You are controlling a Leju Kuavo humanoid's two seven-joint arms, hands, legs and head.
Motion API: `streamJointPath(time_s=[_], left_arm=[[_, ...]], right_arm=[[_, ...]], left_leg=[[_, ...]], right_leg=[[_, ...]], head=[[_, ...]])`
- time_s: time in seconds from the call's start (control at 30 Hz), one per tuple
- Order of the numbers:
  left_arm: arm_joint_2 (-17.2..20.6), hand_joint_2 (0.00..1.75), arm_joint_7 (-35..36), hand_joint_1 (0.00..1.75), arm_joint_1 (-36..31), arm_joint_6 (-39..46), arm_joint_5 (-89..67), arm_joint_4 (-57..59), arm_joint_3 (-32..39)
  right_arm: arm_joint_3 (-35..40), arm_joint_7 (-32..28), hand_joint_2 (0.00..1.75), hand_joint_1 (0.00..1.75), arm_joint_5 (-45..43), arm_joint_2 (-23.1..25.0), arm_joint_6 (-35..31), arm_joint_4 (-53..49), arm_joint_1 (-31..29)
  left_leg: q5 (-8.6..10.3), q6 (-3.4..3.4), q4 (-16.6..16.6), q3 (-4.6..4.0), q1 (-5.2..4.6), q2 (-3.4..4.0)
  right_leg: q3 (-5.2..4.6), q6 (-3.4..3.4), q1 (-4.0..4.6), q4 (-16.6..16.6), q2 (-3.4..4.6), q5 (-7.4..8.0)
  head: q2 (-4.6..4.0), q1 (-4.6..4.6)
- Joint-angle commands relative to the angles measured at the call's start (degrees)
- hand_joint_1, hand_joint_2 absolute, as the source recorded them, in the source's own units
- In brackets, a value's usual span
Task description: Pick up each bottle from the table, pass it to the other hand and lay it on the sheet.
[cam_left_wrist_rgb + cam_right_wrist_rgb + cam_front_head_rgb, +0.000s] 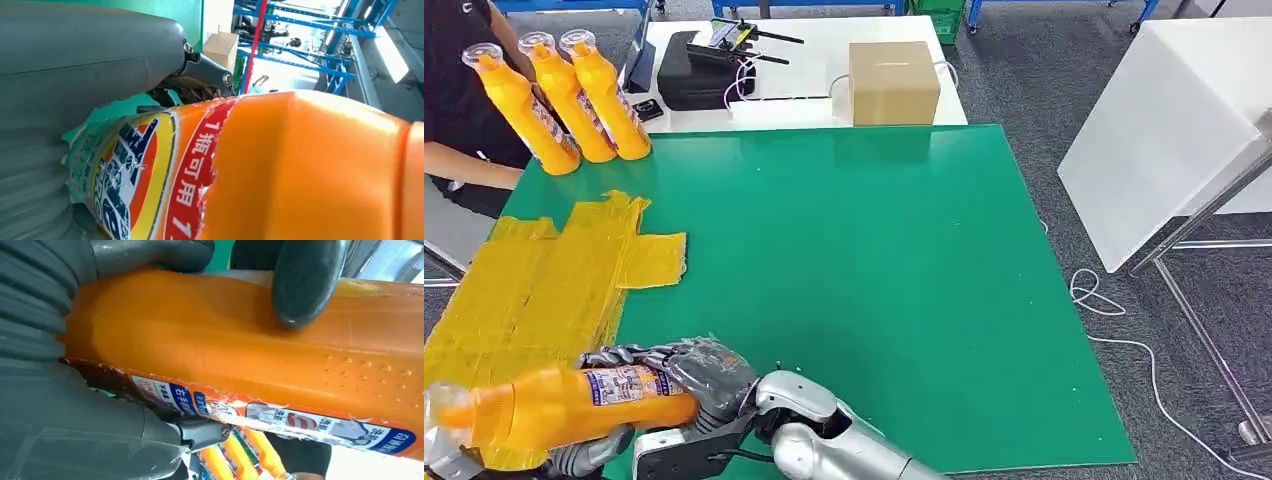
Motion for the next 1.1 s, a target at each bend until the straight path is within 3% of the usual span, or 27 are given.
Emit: streamJointPath(time_s=[0.03,0.07,0.5,0.63,0.8,0.93,1.0,1.1], left_arm=[[-2.05,1.75,-0.85,1.75,-2.92,1.96,-0.85,-0.61,5.43],[-2.21,1.75,-1.0,1.75,-2.75,2.33,-1.4,-1.1,5.77],[-2.7,1.75,-7.38,1.75,-4.97,14.96,-17.02,-2.13,14.64],[-1.89,1.75,-10.13,1.75,-6.01,28.12,-31.37,-1.05,16.44],[-1.48,1.75,-10.32,1.75,-6.14,29.35,-32.52,-0.37,17.02],[-0.41,1.75,-10.32,1.75,-6.36,42.65,-45.35,1.99,17.56],[0.17,1.75,-9.42,1.75,-6.04,56.53,-59.59,3.21,17.15],[-0.04,1.75,-9.4,1.75,-5.95,56.74,-59.81,3.24,16.93]], right_arm=[[-1.37,-1.36,1.75,0.0,0.99,-3.9,-2.55,0.08,2.36],[-2.62,-1.15,0.0,0.0,0.96,-4.29,-3.53,-1.04,3.0],[-8.24,-0.62,0.0,0.0,3.08,-8.23,-5.73,-10.21,7.19],[-10.55,-0.6,0.0,0.0,2.97,-9.14,-6.8,-14.79,10.25],[-9.92,-0.13,0.0,0.0,3.81,-9.48,-7.32,-16.26,11.48],[-10.42,0.08,0.0,0.0,3.67,-10.12,-7.39,-17.43,11.89],[-10.21,0.09,0.0,0.0,3.6,-10.47,-7.33,-17.82,11.72],[-10.22,0.09,0.0,0.0,3.59,-10.47,-7.32,-17.88,11.67]], left_leg=[[0.03,-0.02,-0.13,0.18,0.09,-0.25],[0.03,-0.02,-0.14,0.21,0.09,-0.28],[0.0,-0.03,-0.08,0.14,0.09,-0.18],[-0.02,-0.03,-0.1,0.2,0.09,-0.18],[0.01,-0.01,-0.06,0.05,0.01,-0.1],[0.02,-0.01,-0.08,0.07,0.0,-0.16],[0.03,-0.02,-0.1,0.08,0.01,-0.11],[0.02,-0.01,-0.08,0.07,-0.01,-0.09]], right_leg=[[0.29,0.04,0.09,-0.19,-0.26,-0.01],[0.33,0.05,0.09,-0.21,-0.29,-0.02],[0.23,0.04,0.08,-0.14,-0.19,-0.01],[0.29,0.05,0.08,-0.16,-0.18,-0.03],[0.1,0.03,0.01,-0.07,-0.09,-0.01],[0.12,0.03,0.0,-0.08,-0.14,-0.01],[0.12,0.03,0.0,-0.1,-0.1,0.0],[0.1,0.02,-0.02,-0.07,-0.07,0.0]], head=[[0.0,0.0],[0.0,0.0],[0.0,0.0],[0.0,0.0],[-0.02,0.0],[0.0,0.0],[0.0,0.0],[0.0,0.0]])
